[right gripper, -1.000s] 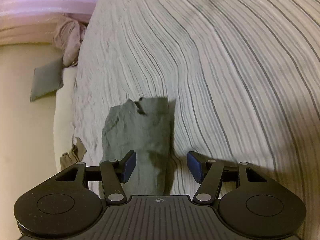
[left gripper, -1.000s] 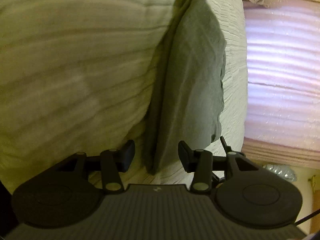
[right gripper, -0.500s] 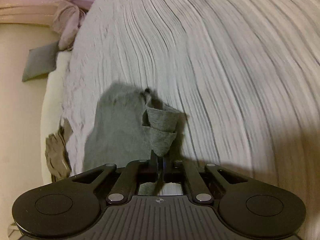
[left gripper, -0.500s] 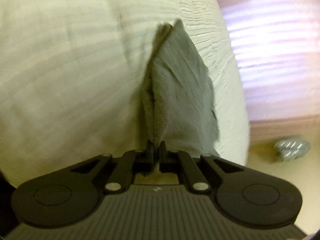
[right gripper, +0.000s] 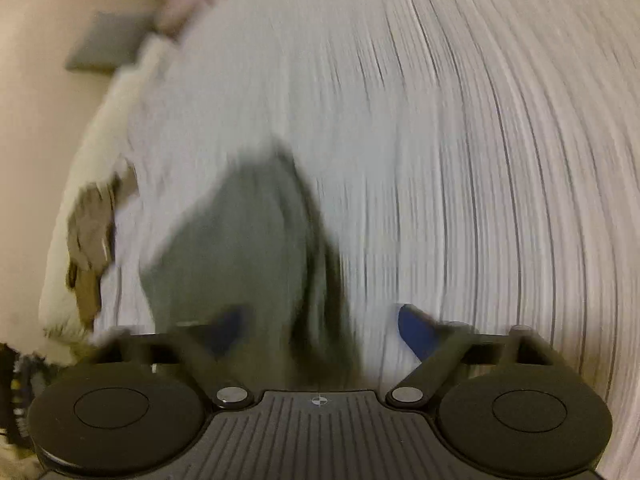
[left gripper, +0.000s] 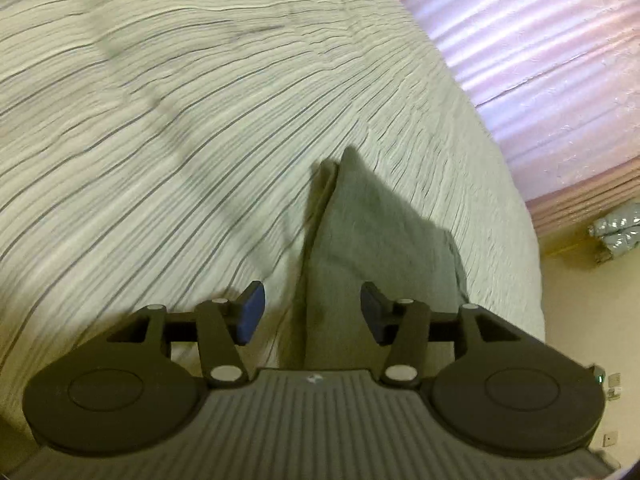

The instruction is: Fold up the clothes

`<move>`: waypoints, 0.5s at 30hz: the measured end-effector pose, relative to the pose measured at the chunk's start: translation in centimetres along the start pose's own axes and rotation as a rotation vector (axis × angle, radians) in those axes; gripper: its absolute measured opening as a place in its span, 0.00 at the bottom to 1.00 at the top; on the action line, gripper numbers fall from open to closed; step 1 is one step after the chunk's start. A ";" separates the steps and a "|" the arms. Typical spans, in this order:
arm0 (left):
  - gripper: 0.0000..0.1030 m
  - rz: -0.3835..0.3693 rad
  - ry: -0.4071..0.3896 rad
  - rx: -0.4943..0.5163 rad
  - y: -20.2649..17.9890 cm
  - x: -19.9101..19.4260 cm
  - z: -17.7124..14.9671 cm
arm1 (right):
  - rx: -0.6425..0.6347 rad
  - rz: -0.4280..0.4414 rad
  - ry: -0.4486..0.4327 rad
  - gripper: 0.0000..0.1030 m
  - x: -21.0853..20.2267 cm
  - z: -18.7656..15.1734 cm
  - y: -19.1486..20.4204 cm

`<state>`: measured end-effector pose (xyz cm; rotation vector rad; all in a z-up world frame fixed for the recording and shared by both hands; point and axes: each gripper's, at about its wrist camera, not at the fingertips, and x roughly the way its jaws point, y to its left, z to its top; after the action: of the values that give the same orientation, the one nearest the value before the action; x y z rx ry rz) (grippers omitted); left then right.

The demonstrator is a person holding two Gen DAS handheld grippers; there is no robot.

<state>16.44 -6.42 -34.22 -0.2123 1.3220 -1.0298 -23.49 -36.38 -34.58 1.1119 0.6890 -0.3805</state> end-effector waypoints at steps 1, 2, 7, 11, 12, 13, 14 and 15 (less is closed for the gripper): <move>0.48 -0.007 0.002 0.002 0.1 1.2 0.5 | -0.012 0.042 0.012 0.84 1.0 1.4 -0.2; 0.49 -0.012 0.006 0.002 0.2 2.2 0.9 | -0.015 0.070 0.026 0.84 2.3 2.6 -0.3; 0.48 -0.079 0.001 -0.031 0.7 4.7 2.0 | -0.028 0.169 0.140 0.83 8.6 5.6 -1.5; 0.08 -0.150 -0.020 -0.075 1.1 5.5 2.9 | 0.063 0.248 0.167 0.61 10.9 5.9 -2.6; 0.06 -0.161 -0.022 -0.077 0.9 5.9 3.4 | 0.090 0.236 0.177 0.35 11.4 6.1 -2.7; 0.04 -0.163 -0.022 -0.059 0.4 6.2 3.9 | 0.119 0.221 0.189 0.15 12.0 6.4 -2.7; 0.04 -0.166 -0.022 -0.040 0.0 6.5 4.4 | 0.105 0.211 0.172 0.13 11.8 6.5 -2.5; 0.04 -0.170 -0.022 -0.019 -0.5 6.8 5.0 | 0.083 0.200 0.148 0.11 11.4 6.6 -2.2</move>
<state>19.78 -13.62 -37.08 -0.3547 1.3115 -1.1549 -14.36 -42.67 -42.00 1.2854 0.6892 -0.1577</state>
